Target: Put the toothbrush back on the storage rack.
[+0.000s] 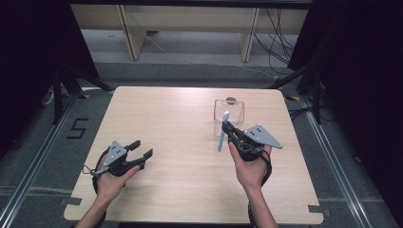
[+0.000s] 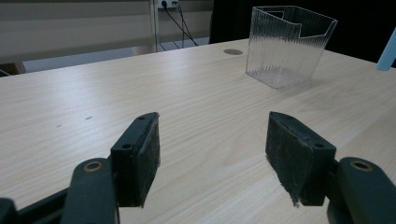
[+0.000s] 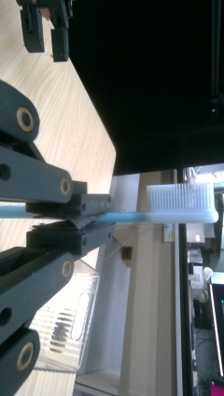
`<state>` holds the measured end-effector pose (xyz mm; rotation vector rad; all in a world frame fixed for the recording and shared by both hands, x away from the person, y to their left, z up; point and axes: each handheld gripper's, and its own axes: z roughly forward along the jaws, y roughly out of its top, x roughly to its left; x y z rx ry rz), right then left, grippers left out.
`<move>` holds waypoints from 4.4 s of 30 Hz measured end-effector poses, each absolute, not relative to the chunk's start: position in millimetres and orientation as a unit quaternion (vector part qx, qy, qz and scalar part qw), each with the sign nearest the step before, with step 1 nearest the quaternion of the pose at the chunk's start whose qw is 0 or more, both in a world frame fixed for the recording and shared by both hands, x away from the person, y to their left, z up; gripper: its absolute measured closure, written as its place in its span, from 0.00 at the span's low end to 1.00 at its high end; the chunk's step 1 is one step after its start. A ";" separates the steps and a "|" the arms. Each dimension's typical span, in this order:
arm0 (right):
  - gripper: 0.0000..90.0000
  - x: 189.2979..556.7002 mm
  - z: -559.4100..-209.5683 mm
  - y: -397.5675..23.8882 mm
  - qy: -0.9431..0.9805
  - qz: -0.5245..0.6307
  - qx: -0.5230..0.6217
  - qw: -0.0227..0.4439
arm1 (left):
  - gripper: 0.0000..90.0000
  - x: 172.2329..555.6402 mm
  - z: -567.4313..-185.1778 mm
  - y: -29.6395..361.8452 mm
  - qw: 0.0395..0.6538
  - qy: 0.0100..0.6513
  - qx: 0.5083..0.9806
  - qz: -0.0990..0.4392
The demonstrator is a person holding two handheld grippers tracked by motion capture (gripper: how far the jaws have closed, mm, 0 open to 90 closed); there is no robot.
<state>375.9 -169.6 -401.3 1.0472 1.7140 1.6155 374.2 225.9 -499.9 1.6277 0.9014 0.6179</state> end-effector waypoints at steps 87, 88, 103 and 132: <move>0.95 410.4 -366.3 -214.4 0.600 0.583 0.413 0.360 | 0.37 375.7 -505.3 229.4 0.555 0.390 0.684 0.270; 0.95 410.7 -365.7 -213.9 0.600 0.585 0.416 0.353 | 0.37 374.8 -504.5 229.9 0.549 0.392 0.687 0.270; 0.95 423.2 -359.7 -217.1 0.599 0.578 0.416 0.366 | 0.36 375.0 -504.1 230.9 0.549 0.395 0.684 0.273; 0.95 451.2 -358.3 -219.6 0.590 0.572 0.431 0.373 | 0.35 375.2 -504.3 232.2 0.549 0.397 0.683 0.273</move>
